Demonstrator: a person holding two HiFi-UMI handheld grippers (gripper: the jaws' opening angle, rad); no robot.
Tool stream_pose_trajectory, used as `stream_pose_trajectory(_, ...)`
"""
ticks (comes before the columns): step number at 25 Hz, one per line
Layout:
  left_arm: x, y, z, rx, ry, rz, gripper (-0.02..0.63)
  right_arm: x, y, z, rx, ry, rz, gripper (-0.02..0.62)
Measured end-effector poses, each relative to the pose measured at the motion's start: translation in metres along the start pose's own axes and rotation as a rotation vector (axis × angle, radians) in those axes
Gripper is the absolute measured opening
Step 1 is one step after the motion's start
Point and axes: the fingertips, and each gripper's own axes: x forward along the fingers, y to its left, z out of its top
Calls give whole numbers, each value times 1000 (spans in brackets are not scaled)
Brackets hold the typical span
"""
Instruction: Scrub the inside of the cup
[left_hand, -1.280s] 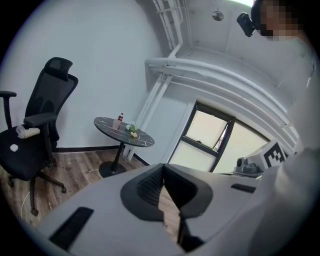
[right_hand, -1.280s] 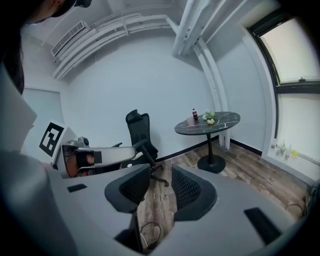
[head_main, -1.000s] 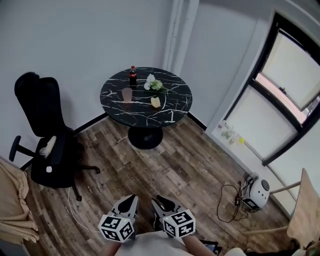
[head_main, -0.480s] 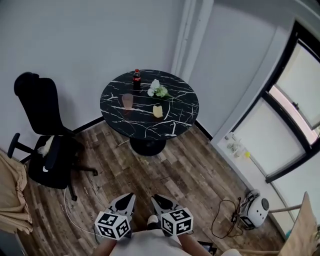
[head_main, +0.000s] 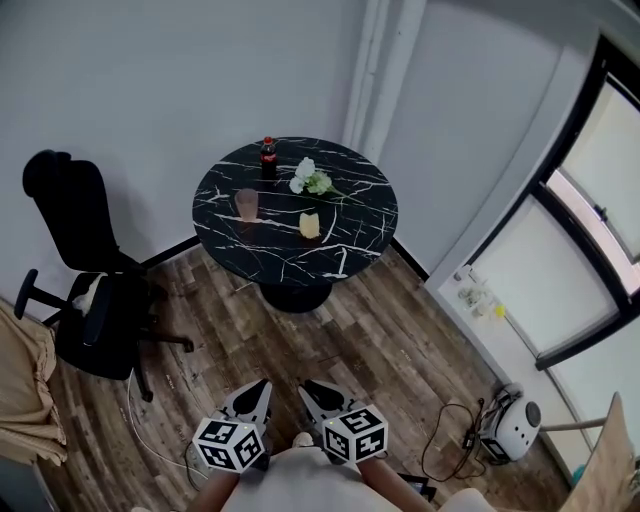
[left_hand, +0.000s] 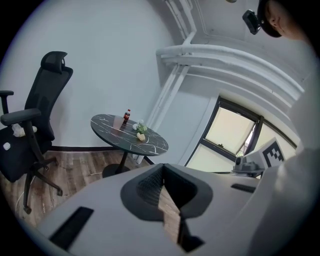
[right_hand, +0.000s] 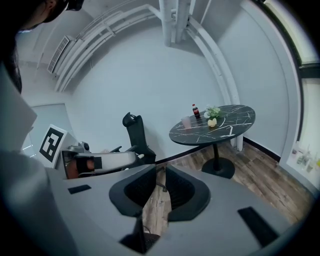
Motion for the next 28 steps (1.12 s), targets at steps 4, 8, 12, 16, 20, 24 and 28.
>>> stream_pose_trajectory(4, 5, 4, 6, -45, -13, 2, 9, 0, -10, 3, 0, 8, -9, 67)
stream_pose_trajectory(8, 10, 6, 7, -54, -8, 7, 9, -1, -17, 3, 15, 13, -18, 67)
stream_pose_trajectory(12, 21, 11, 10, -59, -3, -5, 9, 4, -24, 6, 15, 9, -33, 67)
stream_pose_trajectory(16, 39, 16, 16, -44, 9, -24, 9, 13, -37, 11, 27, 7, -58, 67)
stream_pose_trajectory(20, 56, 25, 26, -27, 16, -39, 9, 26, -47, 21, 22, 5, -83, 67)
stream_pose_trajectory(24, 75, 43, 43, -29, 16, -51, 9, 49, -56, 34, 23, 6, -98, 67)
stream_pose_trajectory(28, 98, 56, 62, -84, 3, -78, 9, 64, -69, 50, 16, 25, -134, 67)
